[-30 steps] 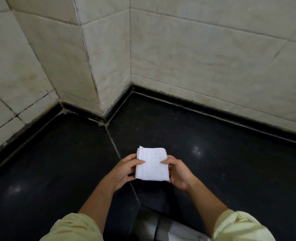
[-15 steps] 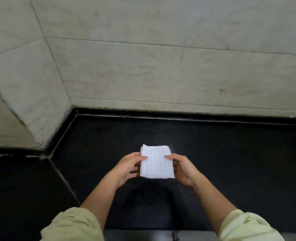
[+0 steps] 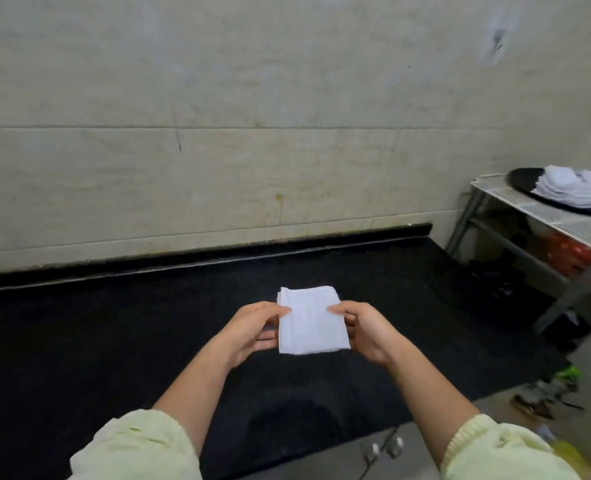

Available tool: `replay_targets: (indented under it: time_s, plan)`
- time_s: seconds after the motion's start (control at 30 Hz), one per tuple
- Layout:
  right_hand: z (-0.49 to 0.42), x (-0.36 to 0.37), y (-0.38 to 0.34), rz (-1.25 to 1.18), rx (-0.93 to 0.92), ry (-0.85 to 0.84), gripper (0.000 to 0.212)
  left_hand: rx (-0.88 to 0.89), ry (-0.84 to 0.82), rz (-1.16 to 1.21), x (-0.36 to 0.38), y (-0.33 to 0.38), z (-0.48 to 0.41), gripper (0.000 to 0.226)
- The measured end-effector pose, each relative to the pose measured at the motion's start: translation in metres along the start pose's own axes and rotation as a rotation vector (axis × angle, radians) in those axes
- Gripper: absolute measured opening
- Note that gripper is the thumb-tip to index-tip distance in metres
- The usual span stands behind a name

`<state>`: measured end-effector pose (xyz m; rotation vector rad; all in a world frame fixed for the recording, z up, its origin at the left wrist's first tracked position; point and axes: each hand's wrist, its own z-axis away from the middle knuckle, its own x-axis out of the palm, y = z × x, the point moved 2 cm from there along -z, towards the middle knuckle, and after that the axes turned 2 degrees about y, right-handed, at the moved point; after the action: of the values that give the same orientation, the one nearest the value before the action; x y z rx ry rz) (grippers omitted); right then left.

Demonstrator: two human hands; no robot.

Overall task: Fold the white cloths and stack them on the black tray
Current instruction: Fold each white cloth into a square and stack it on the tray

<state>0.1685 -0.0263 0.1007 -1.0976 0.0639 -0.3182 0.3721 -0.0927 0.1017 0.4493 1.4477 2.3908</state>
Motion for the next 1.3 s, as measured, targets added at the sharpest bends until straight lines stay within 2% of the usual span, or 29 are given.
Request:
replay_targets:
  time_s: [0.1,0.43,0.6,0.9,1.03,1.1,1.2,1.3]
  plan:
    - [0.017,-0.080,-0.015,-0.026,-0.038,0.108,0.035,-0.022,-0.093,-0.016,0.081,0.010,-0.015,0.026]
    - [0.036,-0.238,-0.061,-0.218,-0.142,0.311,0.033,-0.029,-0.275,0.031,0.247,0.055,-0.075,0.024]
    - [0.029,-0.310,-0.098,-0.236,-0.204,0.378,0.035,-0.011,-0.385,0.036,0.322,0.086,-0.114,0.027]
    - [-0.014,-0.428,-0.176,-0.291,-0.190,0.346,0.031,-0.010,-0.434,-0.003,0.438,0.149,-0.194,0.022]
    - [-0.027,-0.485,-0.209,-0.269,-0.213,0.356,0.009,0.004,-0.416,-0.039,0.493,0.174,-0.221,0.016]
    - [-0.033,-0.514,-0.223,-0.260,-0.224,0.354,0.010,0.025,-0.414,-0.039,0.520,0.186,-0.230,0.010]
    - [-0.043,-0.558,-0.245,-0.263,-0.246,0.342,0.023,0.059,-0.404,-0.031,0.563,0.201,-0.245,0.007]
    - [-0.059,-0.609,-0.268,-0.235,-0.255,0.313,0.017,0.082,-0.379,-0.018,0.613,0.216,-0.268,0.005]
